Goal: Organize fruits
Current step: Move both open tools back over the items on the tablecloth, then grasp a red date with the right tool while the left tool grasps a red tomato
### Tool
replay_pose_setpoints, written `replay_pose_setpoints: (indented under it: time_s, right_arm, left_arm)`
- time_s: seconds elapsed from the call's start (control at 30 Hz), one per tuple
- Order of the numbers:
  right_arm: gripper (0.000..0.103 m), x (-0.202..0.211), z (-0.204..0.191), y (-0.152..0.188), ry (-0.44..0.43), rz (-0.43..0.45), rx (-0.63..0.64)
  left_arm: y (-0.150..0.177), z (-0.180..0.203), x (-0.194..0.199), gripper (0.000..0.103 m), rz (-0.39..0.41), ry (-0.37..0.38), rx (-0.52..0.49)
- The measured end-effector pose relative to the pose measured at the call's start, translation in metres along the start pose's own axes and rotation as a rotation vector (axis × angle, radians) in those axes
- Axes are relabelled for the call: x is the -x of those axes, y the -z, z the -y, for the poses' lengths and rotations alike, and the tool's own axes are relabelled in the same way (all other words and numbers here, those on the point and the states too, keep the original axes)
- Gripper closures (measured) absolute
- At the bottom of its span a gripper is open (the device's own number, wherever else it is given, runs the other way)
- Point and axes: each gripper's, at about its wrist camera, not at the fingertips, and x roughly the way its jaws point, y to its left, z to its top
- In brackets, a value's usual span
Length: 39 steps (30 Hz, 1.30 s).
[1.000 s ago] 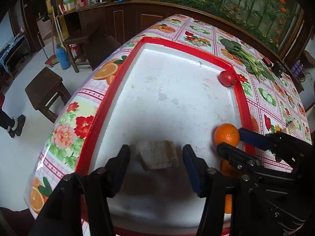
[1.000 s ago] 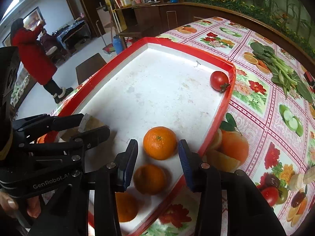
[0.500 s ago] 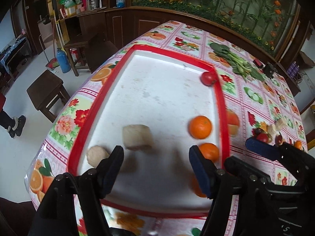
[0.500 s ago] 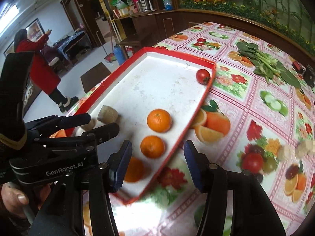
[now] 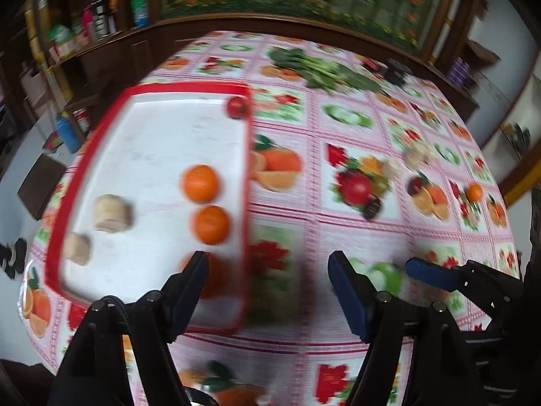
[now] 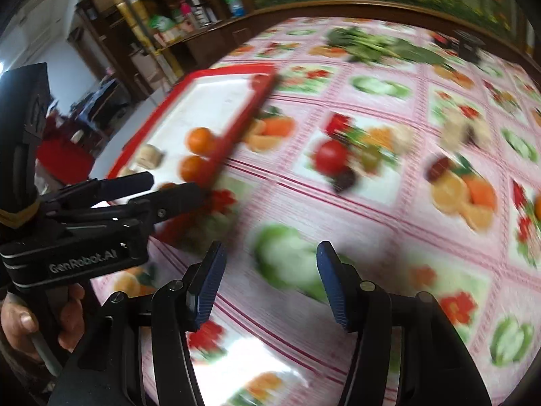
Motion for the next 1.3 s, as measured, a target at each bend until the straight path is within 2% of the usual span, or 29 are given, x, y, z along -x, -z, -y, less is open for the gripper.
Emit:
replay_pose_setpoints:
  time_s: [0.3,0.57,0.77,0.97,1.17,1.2,1.23,1.3]
  right_arm:
    - [0.048,0.040,0.082,0.033,0.094,0.040,-0.173]
    - [0.047,0.059,0.125,0.039,0.132,0.072,-0.232]
    - [0.047,0.048,0.128,0.005,0.143,0.109,-0.168]
    - [0.046,0.010,0.130,-0.037,0.132,0.094,-0.089]
    - [0.047,-0.016,0.125,-0.051,0.114,0.085,-0.012]
    - [0.050,-0.018,0.124,-0.052,0.122,0.085,0.002]
    - [0.059,-0.022,0.123,-0.053,0.127,0.082,0.016]
    - [0.070,-0.023,0.120,-0.053,0.150,0.088,0.044]
  left_arm:
    - [-0.004,0.055,-0.021,0.027,-0.059,0.048,-0.065]
    - [-0.022,0.070,-0.038,0.027,-0.068,0.025,-0.046]
    - [-0.037,0.067,-0.049,0.027,-0.074,0.007,-0.023]
    - [-0.043,0.066,-0.052,0.027,-0.078,0.011,-0.035]
    - [-0.046,0.064,-0.055,0.027,-0.087,0.032,-0.054]
    - [-0.047,0.064,-0.056,0.027,-0.088,0.037,-0.054]
    - [-0.048,0.065,-0.057,0.027,-0.089,0.042,-0.055]
    - [-0.051,0.065,-0.059,0.027,-0.090,0.046,-0.055]
